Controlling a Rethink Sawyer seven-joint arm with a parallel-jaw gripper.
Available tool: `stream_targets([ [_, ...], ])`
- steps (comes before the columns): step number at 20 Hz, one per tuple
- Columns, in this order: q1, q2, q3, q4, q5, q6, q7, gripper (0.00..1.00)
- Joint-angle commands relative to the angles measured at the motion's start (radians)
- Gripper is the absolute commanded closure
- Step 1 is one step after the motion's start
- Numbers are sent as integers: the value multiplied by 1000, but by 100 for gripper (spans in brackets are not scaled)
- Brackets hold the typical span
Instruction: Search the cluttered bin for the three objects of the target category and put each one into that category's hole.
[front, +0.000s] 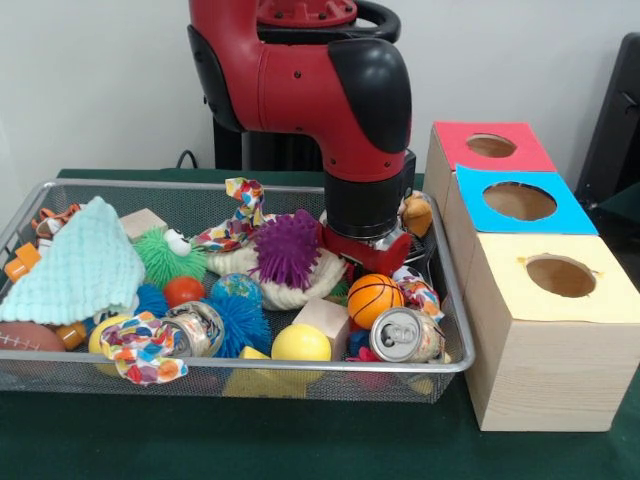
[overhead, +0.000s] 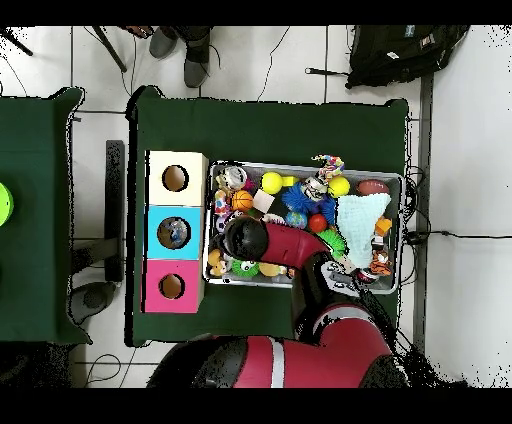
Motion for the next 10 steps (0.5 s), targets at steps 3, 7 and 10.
stream_targets([
  [3,11,90,28,6,-29,48,37,100],
  [7,-31,30,-2,42,-69,124,-26,100],
  [10,-56,4,-15,49,-94,162,-59,100],
])
